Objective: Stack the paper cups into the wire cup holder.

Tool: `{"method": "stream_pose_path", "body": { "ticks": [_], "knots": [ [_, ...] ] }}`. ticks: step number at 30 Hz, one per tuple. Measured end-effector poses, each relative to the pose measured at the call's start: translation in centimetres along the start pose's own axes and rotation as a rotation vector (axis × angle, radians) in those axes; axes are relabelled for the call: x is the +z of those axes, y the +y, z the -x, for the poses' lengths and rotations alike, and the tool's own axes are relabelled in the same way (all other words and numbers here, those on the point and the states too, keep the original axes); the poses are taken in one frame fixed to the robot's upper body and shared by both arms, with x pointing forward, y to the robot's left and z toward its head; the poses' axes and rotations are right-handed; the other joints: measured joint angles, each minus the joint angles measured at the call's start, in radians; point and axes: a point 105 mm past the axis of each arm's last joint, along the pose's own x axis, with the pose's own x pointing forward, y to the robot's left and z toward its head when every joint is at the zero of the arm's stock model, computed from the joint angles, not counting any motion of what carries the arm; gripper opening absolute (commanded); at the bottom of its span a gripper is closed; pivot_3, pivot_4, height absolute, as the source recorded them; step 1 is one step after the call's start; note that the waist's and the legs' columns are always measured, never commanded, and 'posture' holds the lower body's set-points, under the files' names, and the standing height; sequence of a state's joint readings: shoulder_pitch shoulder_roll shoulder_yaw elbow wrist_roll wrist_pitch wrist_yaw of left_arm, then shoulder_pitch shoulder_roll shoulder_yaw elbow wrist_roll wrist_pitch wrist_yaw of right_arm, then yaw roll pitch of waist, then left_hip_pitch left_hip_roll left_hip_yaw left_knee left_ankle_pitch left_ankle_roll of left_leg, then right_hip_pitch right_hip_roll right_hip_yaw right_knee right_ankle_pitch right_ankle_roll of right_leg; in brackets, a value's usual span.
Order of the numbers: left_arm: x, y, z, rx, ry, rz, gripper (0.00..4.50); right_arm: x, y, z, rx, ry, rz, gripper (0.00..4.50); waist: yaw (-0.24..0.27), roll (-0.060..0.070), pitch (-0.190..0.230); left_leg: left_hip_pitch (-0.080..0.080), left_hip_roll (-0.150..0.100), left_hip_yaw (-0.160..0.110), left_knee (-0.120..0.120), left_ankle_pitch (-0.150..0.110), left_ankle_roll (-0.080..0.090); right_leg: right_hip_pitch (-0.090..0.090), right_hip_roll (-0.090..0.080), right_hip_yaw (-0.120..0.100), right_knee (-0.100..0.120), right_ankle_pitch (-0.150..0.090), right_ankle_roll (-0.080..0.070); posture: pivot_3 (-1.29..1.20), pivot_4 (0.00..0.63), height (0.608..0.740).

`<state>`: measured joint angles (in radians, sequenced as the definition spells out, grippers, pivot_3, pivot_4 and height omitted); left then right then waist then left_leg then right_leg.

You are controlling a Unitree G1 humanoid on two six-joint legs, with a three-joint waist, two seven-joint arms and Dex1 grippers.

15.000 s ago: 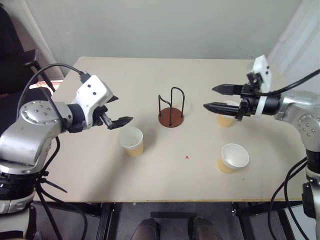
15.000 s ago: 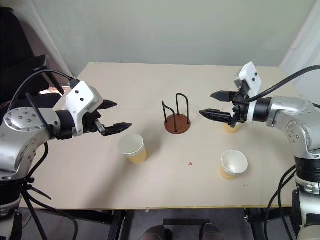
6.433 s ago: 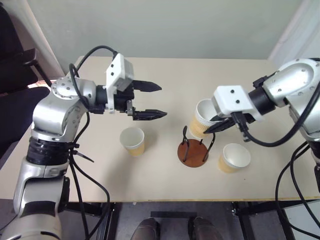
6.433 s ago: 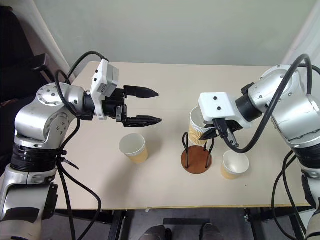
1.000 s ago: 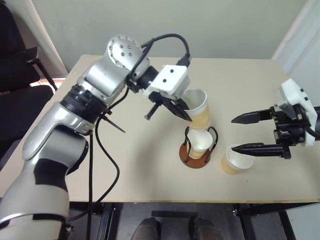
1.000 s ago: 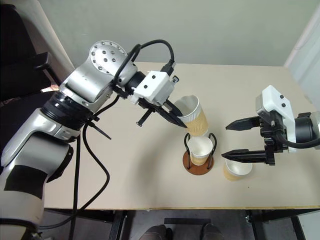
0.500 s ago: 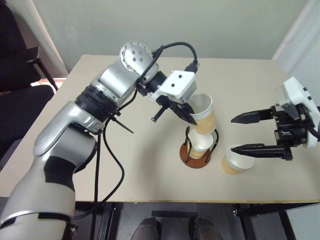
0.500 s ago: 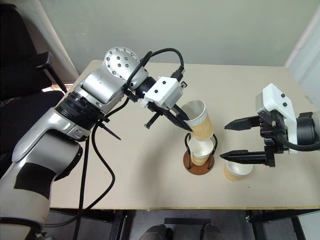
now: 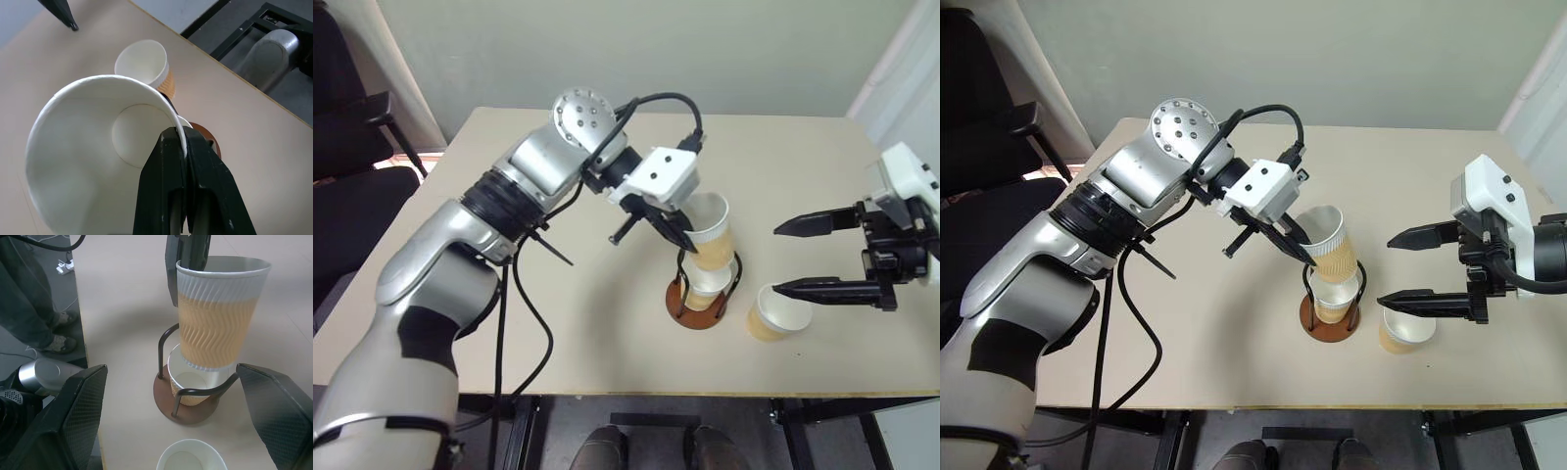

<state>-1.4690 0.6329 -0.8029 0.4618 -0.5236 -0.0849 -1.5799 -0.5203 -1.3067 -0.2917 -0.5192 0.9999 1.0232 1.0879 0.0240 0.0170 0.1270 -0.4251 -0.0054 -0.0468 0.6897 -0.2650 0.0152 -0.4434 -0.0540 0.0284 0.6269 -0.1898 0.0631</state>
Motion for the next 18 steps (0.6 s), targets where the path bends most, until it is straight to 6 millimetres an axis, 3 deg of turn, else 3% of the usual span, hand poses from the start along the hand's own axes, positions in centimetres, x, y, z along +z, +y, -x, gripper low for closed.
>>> {"method": "stream_pose_path", "body": {
  "ticks": [6, 12, 18],
  "knots": [
    [0.3, -0.3, 0.1, -0.007, -0.002, -0.014, 0.03, 0.1, -0.1, 0.1, -0.004, -0.004, 0.001, 4.4, 0.0, 0.0, 0.0, 0.0, 0.0, 0.0, 0.002, -0.001, 0.001, 0.001, 0.0, 0.0, 0.0, 0.0, 0.0, 0.0, 0.15, 0.74],
    [0.3, -0.3, 0.1, -0.009, -0.001, -0.017, 0.03, 1.9, -0.6, 0.9, -0.03, -0.046, 0.052, 4.4, 0.0, 0.0, 0.0, 0.0, 0.0, -0.001, 0.003, -0.001, 0.002, 0.001, 0.0, 0.0, 0.0, 0.0, 0.001, 0.0, 0.15, 0.74],
    [0.4, -0.2, -0.1, -0.012, -0.002, -0.026, 0.03, 1.8, -0.5, 0.7, -0.016, -0.041, 0.04, 4.4, 0.0, 0.0, 0.0, 0.0, 0.0, 0.0, 0.003, -0.001, 0.002, 0.001, 0.0, 0.0, 0.0, 0.0, 0.001, 0.0, 0.15, 0.74]
  ]
}}
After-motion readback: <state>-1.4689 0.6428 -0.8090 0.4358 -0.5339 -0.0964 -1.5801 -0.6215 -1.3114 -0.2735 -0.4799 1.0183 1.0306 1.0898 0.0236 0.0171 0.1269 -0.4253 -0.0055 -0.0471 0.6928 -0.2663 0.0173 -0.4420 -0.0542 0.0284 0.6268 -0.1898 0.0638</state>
